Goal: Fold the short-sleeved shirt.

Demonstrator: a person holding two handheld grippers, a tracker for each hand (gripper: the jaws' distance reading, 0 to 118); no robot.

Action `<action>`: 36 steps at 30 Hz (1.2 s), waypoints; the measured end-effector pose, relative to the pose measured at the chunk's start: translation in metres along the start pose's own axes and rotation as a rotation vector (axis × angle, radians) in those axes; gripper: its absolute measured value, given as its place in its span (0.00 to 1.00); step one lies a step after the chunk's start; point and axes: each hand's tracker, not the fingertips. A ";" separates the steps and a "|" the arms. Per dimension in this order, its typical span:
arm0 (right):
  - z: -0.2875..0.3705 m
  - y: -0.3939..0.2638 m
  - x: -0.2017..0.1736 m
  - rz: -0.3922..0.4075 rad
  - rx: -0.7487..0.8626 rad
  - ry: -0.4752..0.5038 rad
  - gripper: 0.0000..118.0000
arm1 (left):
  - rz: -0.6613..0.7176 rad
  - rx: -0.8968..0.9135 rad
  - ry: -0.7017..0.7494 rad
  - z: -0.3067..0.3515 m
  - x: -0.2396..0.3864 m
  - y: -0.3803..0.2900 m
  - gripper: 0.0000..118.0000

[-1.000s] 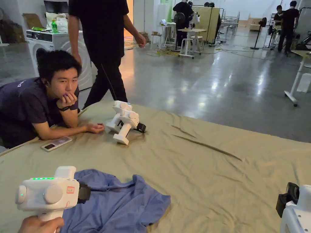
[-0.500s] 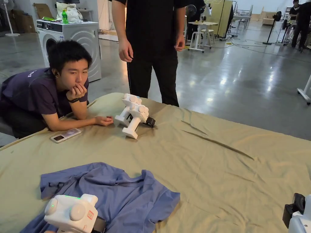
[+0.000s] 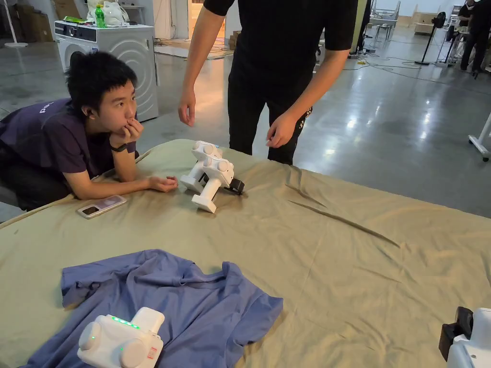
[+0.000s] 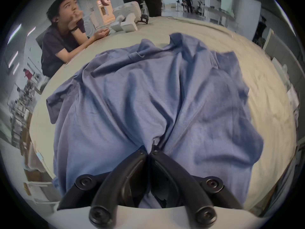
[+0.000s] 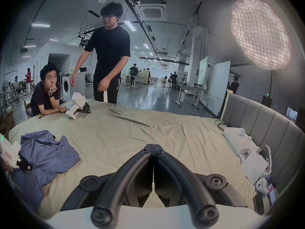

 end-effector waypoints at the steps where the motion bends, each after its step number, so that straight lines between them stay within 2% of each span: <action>1: 0.000 -0.001 0.000 -0.002 -0.002 0.001 0.00 | 0.040 0.013 -0.076 0.006 -0.006 -0.001 0.03; 4: 0.000 -0.002 0.000 -0.013 -0.008 0.003 0.00 | 0.074 0.084 -0.135 0.024 -0.006 0.003 0.03; 5: 0.000 -0.003 -0.001 -0.018 -0.009 0.003 0.00 | 0.017 0.161 -0.056 0.036 -0.011 0.011 0.03; 7: -0.001 -0.003 -0.001 -0.023 -0.011 0.005 0.00 | 0.026 0.218 -0.104 0.055 -0.008 0.016 0.03; 11: 0.003 -0.002 0.001 -0.038 0.005 0.009 0.00 | -0.028 0.334 -0.096 0.091 -0.002 0.028 0.03; 12: 0.004 -0.002 0.002 -0.042 0.013 0.007 0.00 | 0.017 0.354 -0.124 0.099 -0.002 0.032 0.03; 14: 0.008 0.002 0.005 -0.050 0.022 0.005 0.00 | 0.015 0.405 -0.116 0.117 0.003 0.043 0.03; 21: 0.023 0.018 0.031 -0.077 0.074 -0.022 0.00 | -0.007 0.588 -0.187 0.184 0.031 0.101 0.03; 28: 0.039 0.036 0.075 -0.114 0.133 -0.087 0.00 | -0.108 0.692 -0.256 0.236 0.092 0.160 0.03; 36: 0.068 0.045 0.133 -0.131 0.173 -0.189 0.00 | -0.252 0.727 -0.401 0.253 0.206 0.213 0.03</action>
